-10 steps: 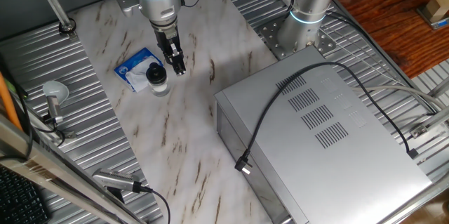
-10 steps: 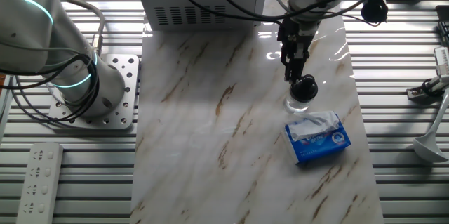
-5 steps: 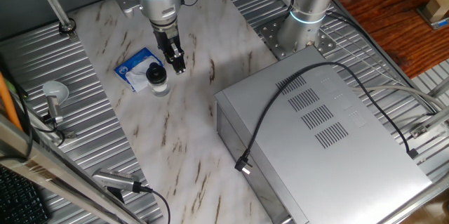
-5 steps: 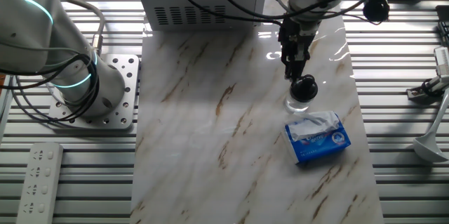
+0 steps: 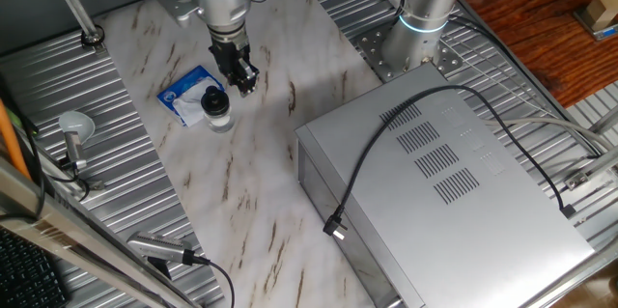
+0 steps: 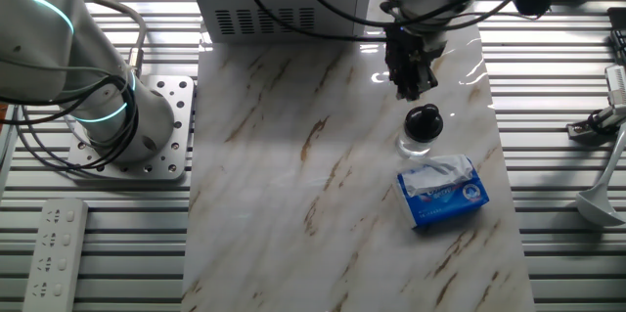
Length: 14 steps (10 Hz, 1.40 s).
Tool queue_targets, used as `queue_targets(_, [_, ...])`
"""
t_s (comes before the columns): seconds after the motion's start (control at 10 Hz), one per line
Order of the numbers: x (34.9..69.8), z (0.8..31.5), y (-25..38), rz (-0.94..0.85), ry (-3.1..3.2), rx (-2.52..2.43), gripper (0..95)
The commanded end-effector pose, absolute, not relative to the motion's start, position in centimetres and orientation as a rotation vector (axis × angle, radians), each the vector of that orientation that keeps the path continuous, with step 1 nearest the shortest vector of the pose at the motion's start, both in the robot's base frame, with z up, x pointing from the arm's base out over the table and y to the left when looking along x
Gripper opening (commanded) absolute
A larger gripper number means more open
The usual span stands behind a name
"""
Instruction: Unscrew the lid from the jar
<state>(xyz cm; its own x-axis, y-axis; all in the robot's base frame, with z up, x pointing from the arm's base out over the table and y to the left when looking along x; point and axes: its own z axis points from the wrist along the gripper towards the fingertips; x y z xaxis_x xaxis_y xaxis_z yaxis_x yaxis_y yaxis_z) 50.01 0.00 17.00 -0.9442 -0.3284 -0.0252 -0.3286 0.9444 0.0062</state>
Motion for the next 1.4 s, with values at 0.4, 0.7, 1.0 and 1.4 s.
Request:
queue_targets(0.4, [50.0, 17.0, 0.0, 0.033, 3.079, -0.541, 0.0])
queue_targets(0.7, [50.0, 17.0, 0.0, 0.031, 3.084, -0.534, 0.0])
queue_targets(1.0, [50.4, 17.3, -0.1, 0.020, 3.102, -0.501, 0.0])
queue_targets(1.4, [52.0, 17.9, 0.1, 0.021, 3.106, -0.486, 0.0])
